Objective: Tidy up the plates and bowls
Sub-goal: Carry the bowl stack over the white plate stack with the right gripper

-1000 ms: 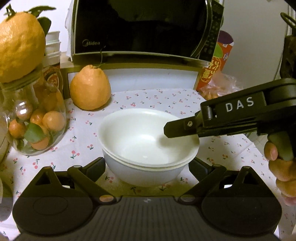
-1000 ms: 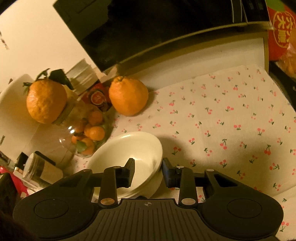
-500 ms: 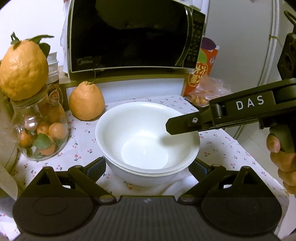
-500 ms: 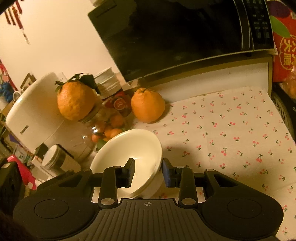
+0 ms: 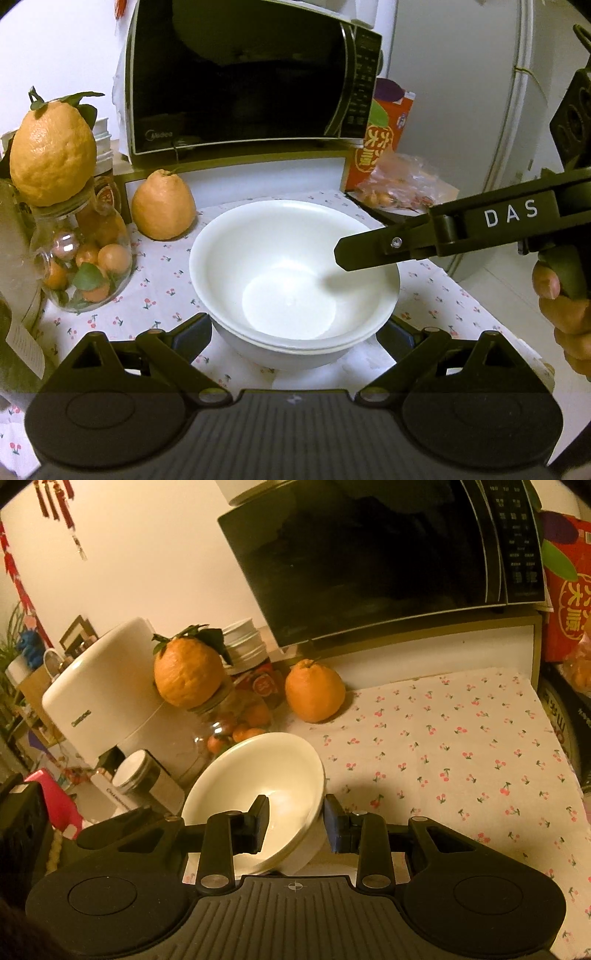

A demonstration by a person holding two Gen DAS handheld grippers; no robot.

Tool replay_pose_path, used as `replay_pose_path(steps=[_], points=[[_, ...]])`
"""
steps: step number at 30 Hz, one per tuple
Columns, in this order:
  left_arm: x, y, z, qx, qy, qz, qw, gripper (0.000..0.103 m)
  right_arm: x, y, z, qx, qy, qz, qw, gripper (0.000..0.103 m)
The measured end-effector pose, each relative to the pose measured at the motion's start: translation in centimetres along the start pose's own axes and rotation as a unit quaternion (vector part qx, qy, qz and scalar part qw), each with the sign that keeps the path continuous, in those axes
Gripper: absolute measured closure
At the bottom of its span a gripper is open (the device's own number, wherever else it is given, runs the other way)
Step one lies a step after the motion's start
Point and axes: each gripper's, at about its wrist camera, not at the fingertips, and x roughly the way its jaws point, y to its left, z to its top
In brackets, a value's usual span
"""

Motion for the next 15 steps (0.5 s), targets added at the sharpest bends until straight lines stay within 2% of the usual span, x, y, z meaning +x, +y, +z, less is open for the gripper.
replay_pose_path(steps=[15], points=[[-0.6, -2.1, -2.7, 0.033, 0.037, -0.025, 0.9984, 0.01, -2.3, -0.4, -3.6, -0.016, 0.028, -0.008, 0.999, 0.072]])
